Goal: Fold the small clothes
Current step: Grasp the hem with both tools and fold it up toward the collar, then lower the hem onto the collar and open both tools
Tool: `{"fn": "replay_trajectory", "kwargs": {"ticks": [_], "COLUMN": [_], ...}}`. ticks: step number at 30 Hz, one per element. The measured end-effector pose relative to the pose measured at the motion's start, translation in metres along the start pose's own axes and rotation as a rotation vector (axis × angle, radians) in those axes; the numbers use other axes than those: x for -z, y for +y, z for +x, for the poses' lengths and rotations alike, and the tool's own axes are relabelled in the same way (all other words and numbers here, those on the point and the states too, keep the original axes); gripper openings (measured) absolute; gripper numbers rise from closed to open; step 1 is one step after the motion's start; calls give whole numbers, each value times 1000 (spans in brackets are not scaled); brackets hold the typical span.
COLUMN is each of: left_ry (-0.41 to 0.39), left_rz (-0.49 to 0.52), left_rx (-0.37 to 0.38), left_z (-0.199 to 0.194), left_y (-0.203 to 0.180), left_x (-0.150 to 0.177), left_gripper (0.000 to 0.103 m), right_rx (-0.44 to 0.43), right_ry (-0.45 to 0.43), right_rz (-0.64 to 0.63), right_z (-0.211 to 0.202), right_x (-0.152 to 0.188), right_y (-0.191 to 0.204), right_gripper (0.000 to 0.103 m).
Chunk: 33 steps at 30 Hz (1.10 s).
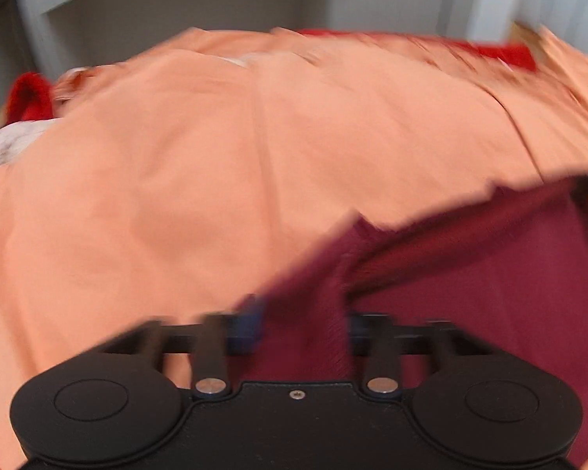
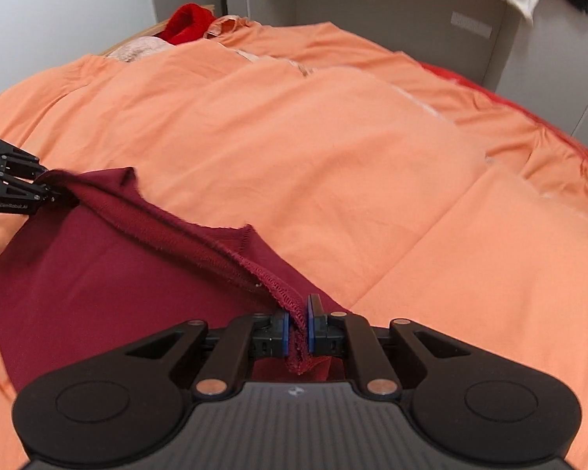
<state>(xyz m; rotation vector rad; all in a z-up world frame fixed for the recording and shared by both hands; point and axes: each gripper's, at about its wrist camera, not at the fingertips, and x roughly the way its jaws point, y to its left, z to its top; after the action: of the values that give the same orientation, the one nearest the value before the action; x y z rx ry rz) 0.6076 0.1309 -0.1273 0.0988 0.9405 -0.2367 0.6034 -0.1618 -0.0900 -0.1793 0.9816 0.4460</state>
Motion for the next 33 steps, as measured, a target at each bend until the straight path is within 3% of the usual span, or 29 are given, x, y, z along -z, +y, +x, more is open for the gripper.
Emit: {"fn": "replay_trajectory", "kwargs": {"ticks": [2, 3, 4, 5, 9, 13, 15, 20, 23, 27, 30, 33], "left_ry": [-75, -95, -113, -138, -225, -233, -239, -221, -169, -126, -137, -181], "left_rz": [-65, -96, -126, -148, -118, -83, -38, 63, 110, 137, 92, 71], "left_rx": [5, 40, 57, 35, -120, -182, -158, -83, -90, -125, -120, -160], "left_z": [-7, -11, -17, -23, -53, -70, -74, -56, -29, -3, -4, -22], "left_y": [18, 28, 36, 41, 51, 44, 25, -36, -54, -57, -46, -42], "left_x": [-3, -4, -6, -7, -10, -1, 7, 34, 41, 46, 46, 48], "left_gripper": [81, 83, 84, 84, 96, 96, 97, 97, 97, 97, 96, 96], "right_rx": [34, 54, 65, 76, 90, -33, -113, -263, -213, -166, -107, -109], "right_ry": [-32, -63, -99, -129, -226, -239, -216, -108, -74, -130, -204, -214], "right_rz": [19, 31, 45, 72, 170, 135, 129, 182, 226, 326, 390, 360], "right_z": [7, 7, 6, 4, -16, -37, -41, -9, 19, 34, 27, 11], "right_x": [3, 4, 5, 6, 9, 16, 18, 27, 28, 21, 16, 24], "right_y": [-6, -10, -14, -21, -40, -30, -21, -7, -11, -42, -67, -71], "right_gripper": [37, 61, 74, 76, 76, 76, 76, 46, 41, 29, 31, 31]}}
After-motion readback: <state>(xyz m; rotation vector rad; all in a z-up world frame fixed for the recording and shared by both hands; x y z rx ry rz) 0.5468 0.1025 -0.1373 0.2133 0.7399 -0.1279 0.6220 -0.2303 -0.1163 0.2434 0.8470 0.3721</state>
